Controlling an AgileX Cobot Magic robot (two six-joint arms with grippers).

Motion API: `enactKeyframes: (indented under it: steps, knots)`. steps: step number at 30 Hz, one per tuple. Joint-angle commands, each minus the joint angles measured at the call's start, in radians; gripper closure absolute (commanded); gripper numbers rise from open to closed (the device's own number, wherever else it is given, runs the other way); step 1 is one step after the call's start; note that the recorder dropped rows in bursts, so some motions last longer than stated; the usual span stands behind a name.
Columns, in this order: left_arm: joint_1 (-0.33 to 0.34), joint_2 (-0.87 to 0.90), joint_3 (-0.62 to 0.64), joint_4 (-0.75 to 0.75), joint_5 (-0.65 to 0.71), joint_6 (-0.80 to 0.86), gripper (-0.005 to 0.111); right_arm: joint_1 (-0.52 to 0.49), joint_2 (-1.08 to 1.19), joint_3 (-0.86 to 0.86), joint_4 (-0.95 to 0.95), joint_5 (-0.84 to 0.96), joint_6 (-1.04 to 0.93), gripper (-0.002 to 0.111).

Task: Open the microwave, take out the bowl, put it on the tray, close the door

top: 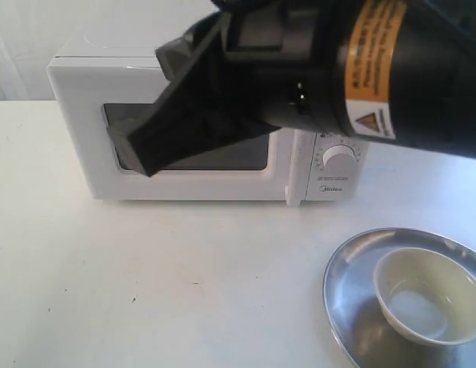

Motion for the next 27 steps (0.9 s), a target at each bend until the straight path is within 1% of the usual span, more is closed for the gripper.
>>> enactKeyframes:
  steps: [1,3,6,7,9,13,14,15,16,17,18,19,21,22,24,27]
  knots:
    - [-0.002,-0.002,-0.003,-0.006,0.001,0.000,0.107,-0.035,-0.004,0.073,-0.108,-0.052,0.051,0.108]
    - [-0.002,-0.002,-0.003,-0.006,0.001,0.000,0.107,-0.078,-0.026,0.128,-0.138,-0.127,0.108,0.108]
    - [-0.002,-0.002,-0.003,-0.006,0.001,0.000,0.107,-0.180,-0.101,0.228,-0.140,-0.250,0.213,0.108]
    - [-0.002,-0.002,-0.003,-0.006,0.001,0.000,0.107,-0.218,-0.137,0.266,-0.140,-0.264,0.241,0.108]
    - [-0.002,-0.002,-0.003,-0.006,0.001,0.000,0.107,-0.292,-0.213,0.338,-0.145,-0.282,0.234,0.108]
    - [-0.002,-0.002,-0.003,-0.006,0.001,0.000,0.107,-0.455,-0.432,0.520,-0.138,-0.287,0.240,0.108]
    - [-0.002,-0.002,-0.003,-0.006,0.001,0.000,0.107,-0.502,-0.493,0.568,-0.130,-0.287,0.240,0.108]
    - [-0.002,-0.002,-0.003,-0.006,0.001,0.000,0.107,-0.585,-0.599,0.653,-0.122,-0.287,0.257,0.108]
    - [-0.002,-0.002,-0.003,-0.006,0.001,0.000,0.107,-0.627,-0.656,0.699,-0.122,-0.287,0.263,0.108]
    - [-0.002,-0.002,-0.003,-0.006,0.001,0.000,0.107,-0.707,-0.755,0.775,-0.122,-0.281,0.263,0.108]
    - [-0.002,-0.002,-0.003,-0.006,0.001,0.000,0.107,-0.746,-0.809,0.813,-0.122,-0.277,0.263,0.108]
    - [-0.002,-0.002,-0.003,-0.006,0.001,0.000,0.107,-0.815,-0.911,0.884,-0.122,-0.264,0.263,0.108]
    - [-0.002,-0.002,-0.003,-0.006,0.001,0.000,0.107,-0.901,-1.025,0.966,-0.122,-0.242,0.265,0.108]
    - [-0.002,-0.002,-0.003,-0.006,0.001,0.000,0.107,-0.922,-1.078,1.000,-0.125,-0.228,0.265,0.108]
    - [-0.002,-0.002,-0.003,-0.006,0.001,0.000,0.107,-0.924,-1.120,1.038,-0.125,-0.219,0.265,0.108]
    - [-0.002,-0.002,-0.003,-0.006,0.001,0.000,0.107,-0.924,-1.121,1.056,-0.131,-0.217,0.263,0.108]
